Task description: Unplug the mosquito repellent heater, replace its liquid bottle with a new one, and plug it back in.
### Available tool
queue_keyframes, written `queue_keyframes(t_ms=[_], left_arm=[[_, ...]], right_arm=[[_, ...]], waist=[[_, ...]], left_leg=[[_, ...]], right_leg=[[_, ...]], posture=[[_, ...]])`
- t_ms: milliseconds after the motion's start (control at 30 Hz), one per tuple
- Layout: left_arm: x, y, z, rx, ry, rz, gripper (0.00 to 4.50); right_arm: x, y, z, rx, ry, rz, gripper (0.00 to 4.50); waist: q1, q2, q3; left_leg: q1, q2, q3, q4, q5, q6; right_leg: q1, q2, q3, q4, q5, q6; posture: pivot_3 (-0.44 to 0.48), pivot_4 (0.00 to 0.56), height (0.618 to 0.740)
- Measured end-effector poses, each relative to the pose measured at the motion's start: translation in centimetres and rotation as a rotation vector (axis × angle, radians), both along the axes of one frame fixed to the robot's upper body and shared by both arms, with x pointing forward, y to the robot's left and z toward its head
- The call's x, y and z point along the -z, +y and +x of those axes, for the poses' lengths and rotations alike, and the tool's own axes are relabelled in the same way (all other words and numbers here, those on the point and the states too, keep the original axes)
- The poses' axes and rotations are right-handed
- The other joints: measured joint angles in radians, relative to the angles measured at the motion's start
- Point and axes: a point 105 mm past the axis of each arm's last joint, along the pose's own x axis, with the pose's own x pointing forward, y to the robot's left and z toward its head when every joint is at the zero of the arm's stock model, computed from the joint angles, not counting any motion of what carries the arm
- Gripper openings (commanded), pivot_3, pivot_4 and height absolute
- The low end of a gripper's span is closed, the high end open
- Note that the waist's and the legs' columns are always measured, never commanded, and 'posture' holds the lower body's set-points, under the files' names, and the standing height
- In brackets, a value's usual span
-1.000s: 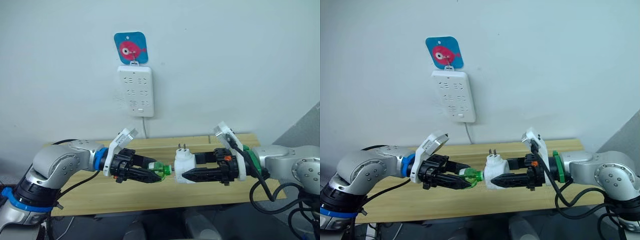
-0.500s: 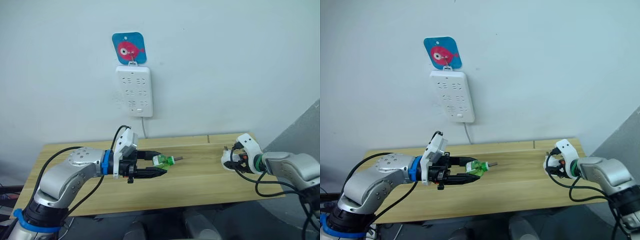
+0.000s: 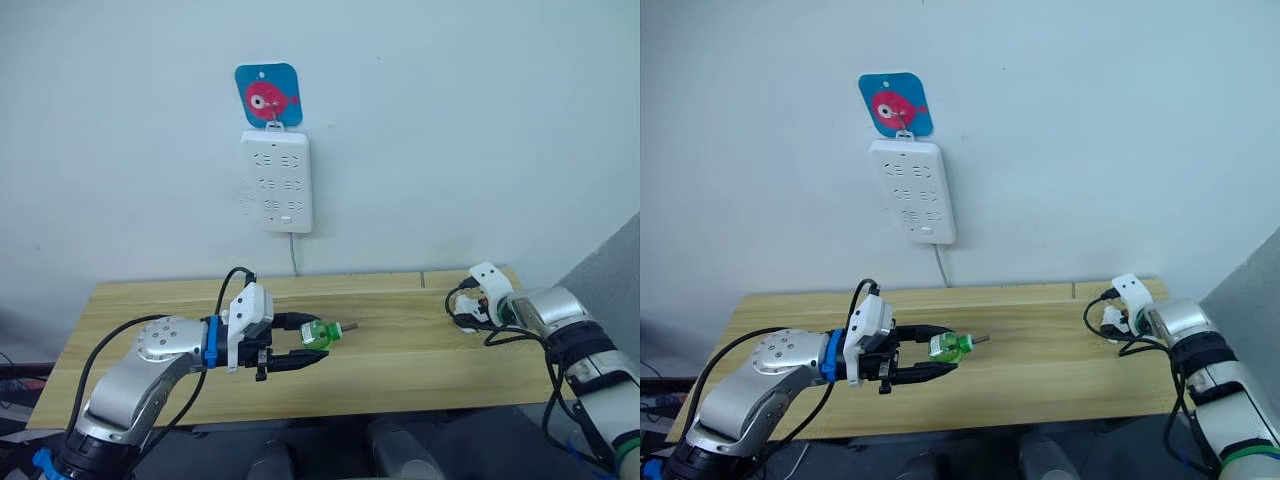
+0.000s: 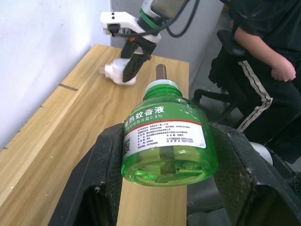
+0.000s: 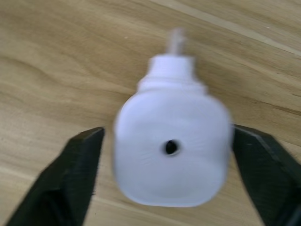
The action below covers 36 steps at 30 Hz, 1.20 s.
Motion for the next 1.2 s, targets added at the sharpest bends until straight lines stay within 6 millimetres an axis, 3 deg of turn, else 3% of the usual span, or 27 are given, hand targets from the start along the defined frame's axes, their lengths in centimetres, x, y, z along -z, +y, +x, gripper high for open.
queue_keyframes(t_ms=[100,267,333,467,600,700,800,1200], left_arm=[[0.1,-0.2,0.1,-0.006,-0.005,-0.008,2.27],[0.2,-0.6,0.9,-0.071,0.0,-0.069,2.27],[-0.2,-1.0,1.3,-0.108,0.012,-0.127,2.27],[-1.2,-2.1,2.1,-0.177,0.116,-0.29,2.27],[-2.6,-2.7,3.2,-0.23,0.12,-0.373,2.27],[-3.3,-3.5,3.2,-0.222,0.102,-0.396,2.27],[-4.0,-4.0,3.3,-0.209,0.082,-0.413,2.27],[-4.8,-4.7,3.4,-0.238,0.047,-0.432,2.27]], right_arm=[[-1.2,-0.3,0.2,0.019,-0.039,0.027,4.5],[-6.2,-0.1,-1.7,-0.071,-0.216,0.133,4.5],[-8.0,2.1,-3.4,-0.153,-0.28,0.25,4.5],[-11.3,8.7,-8.1,-0.332,-0.407,0.569,4.5],[-14.4,12.8,-10.0,-0.356,-0.44,0.866,4.5],[-15.3,15.4,-10.4,-0.326,-0.418,1.043,4.5],[-15.9,17.2,-10.3,-0.308,-0.39,1.11,4.5],[-17.0,19.7,-8.6,-0.236,-0.356,1.261,4.5]], waist=[[0.0,0.0,0.0],[0.017,0.001,-0.001],[0.018,0.001,-0.001],[0.012,0.001,-0.002],[-0.013,0.001,-0.004],[-0.036,0.001,-0.005],[-0.047,0.002,-0.008],[-0.054,0.002,-0.009]], left_leg=[[0.0,0.0,0.0,0.0,0.0,0.0],[-0.001,0.0,-0.003,0.0,0.0,0.0],[-0.001,0.0,-0.004,0.0,0.0,0.0],[-0.001,0.0,-0.005,0.002,0.0,0.0],[-0.001,0.0,-0.005,0.009,0.0,0.0],[-0.002,-0.001,-0.004,0.013,0.0,0.0],[-0.002,-0.001,-0.002,0.014,0.0,0.0],[-0.003,-0.001,-0.003,0.011,0.0,0.0]], right_leg=[[0.0,0.0,0.0,0.001,0.0,0.0],[0.0,0.0,-0.002,0.0,-0.002,0.004],[0.0,0.0,-0.003,0.001,-0.002,0.004],[0.002,0.001,-0.004,0.001,-0.002,0.004],[0.005,0.001,-0.003,0.002,-0.001,0.006],[0.005,0.001,-0.001,0.003,0.0,0.008],[0.005,0.001,0.001,0.003,0.001,0.009],[0.003,0.001,0.0,0.002,0.001,0.009]], posture=[[-0.113,0.086,0.74],[-0.162,0.081,0.74],[-0.178,0.079,0.74],[-0.22,0.072,0.74],[-0.235,0.064,0.74],[-0.242,0.06,0.74],[-0.24,0.055,0.74],[-0.202,0.047,0.74]])
